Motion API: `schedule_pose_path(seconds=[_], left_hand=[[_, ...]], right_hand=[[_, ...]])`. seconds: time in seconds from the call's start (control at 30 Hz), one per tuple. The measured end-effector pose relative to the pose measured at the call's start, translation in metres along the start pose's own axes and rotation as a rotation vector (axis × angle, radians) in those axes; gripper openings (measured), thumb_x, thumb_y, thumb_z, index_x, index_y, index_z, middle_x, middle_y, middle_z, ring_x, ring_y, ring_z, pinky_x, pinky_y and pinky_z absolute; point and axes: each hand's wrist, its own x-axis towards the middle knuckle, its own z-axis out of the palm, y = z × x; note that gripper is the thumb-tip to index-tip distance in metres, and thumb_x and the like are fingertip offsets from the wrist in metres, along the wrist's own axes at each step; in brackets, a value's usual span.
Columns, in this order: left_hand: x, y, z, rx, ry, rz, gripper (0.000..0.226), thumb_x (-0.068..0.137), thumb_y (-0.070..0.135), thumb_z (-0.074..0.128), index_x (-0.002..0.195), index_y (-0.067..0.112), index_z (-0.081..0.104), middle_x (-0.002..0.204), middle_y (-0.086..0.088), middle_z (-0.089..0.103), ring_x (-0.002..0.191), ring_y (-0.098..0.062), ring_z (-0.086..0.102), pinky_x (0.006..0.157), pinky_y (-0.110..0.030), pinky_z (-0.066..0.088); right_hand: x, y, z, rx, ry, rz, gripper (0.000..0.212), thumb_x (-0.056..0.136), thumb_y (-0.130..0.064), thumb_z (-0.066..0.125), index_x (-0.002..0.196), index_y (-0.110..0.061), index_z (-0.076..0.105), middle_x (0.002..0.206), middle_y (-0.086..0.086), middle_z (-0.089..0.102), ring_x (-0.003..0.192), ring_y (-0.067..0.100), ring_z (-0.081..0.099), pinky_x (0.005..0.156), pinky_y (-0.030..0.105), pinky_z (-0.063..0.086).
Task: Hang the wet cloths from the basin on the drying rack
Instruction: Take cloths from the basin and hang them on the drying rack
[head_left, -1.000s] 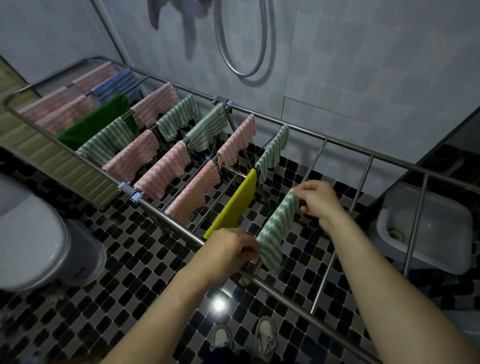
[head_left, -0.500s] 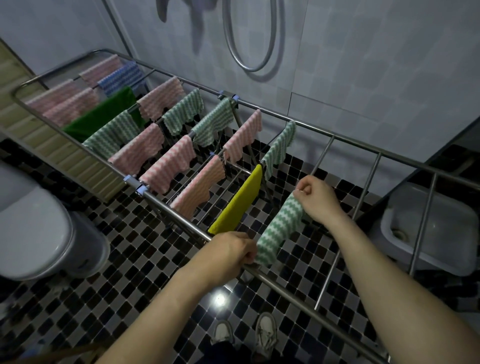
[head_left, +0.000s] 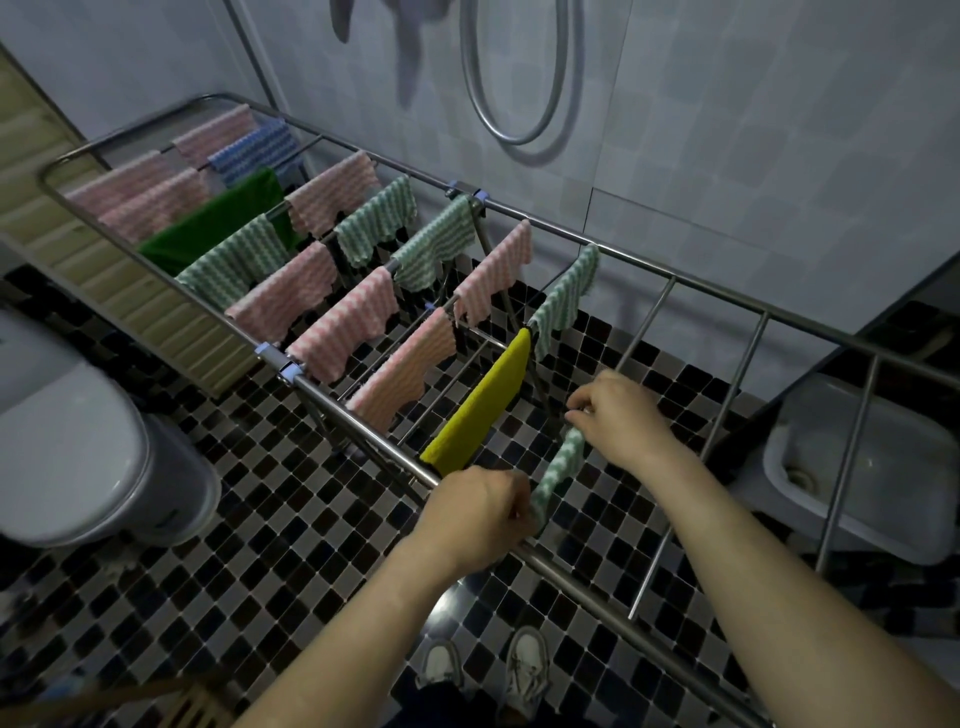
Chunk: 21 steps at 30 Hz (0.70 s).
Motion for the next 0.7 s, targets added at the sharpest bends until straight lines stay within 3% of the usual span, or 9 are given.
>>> schedule_pose_path(seconds=[0.2, 0.33, 0.47, 0.6, 0.7], left_hand=[[-0.003, -0.004, 0.001, -0.114, -0.043, -0.043, 0.024, 0.093, 0.04, 0.057, 0.111, 0.025, 0.058, 0.099, 0.008, 0.071, 0.088, -0.009, 0.067, 0.082, -0.035, 0.055], [-0.008, 0.002, 0.005, -0.023, 0.046, -0.059, 0.021, 0.091, 0.048, 0.055, 0.098, 0.028, 0.057, 0.086, 0.011, 0.068, 0.079, -0.007, 0.064, 0.086, -0.035, 0.051], [-0.008, 0.006, 0.005, -0.005, 0.064, -0.098, 0.014, 0.091, 0.042, 0.058, 0.089, 0.029, 0.058, 0.076, 0.01, 0.065, 0.071, -0.009, 0.063, 0.087, -0.037, 0.05], [-0.015, 0.009, 0.001, -0.016, 0.059, -0.09, 0.01, 0.092, 0.037, 0.056, 0.095, 0.027, 0.057, 0.081, 0.008, 0.066, 0.076, -0.01, 0.063, 0.088, -0.036, 0.048], [-0.018, 0.008, -0.001, -0.019, 0.102, -0.085, 0.011, 0.093, 0.034, 0.051, 0.095, 0.026, 0.058, 0.086, 0.008, 0.066, 0.082, -0.012, 0.061, 0.085, -0.037, 0.049]], right_hand=[[-0.003, 0.003, 0.008, 0.127, 0.161, 0.157, 0.017, 0.094, -0.019, 0.06, 0.098, -0.007, 0.073, 0.107, 0.012, 0.06, 0.096, 0.027, 0.062, 0.086, 0.036, 0.053], [-0.004, -0.002, 0.006, 0.12, 0.195, 0.138, 0.02, 0.093, -0.022, 0.063, 0.106, -0.008, 0.07, 0.106, 0.01, 0.06, 0.093, 0.026, 0.062, 0.084, 0.034, 0.052], [-0.002, -0.005, 0.009, 0.036, 0.103, 0.145, 0.012, 0.091, -0.02, 0.064, 0.092, -0.01, 0.071, 0.103, 0.01, 0.065, 0.102, 0.028, 0.063, 0.09, 0.041, 0.053], [0.001, -0.014, 0.005, -0.036, 0.062, 0.128, 0.017, 0.094, -0.027, 0.058, 0.09, -0.015, 0.07, 0.096, 0.006, 0.068, 0.086, 0.024, 0.065, 0.074, 0.037, 0.056], [0.003, -0.026, -0.005, 0.088, 0.035, 0.071, 0.019, 0.096, -0.025, 0.054, 0.098, -0.017, 0.071, 0.089, 0.001, 0.067, 0.078, 0.017, 0.061, 0.066, 0.03, 0.051]])
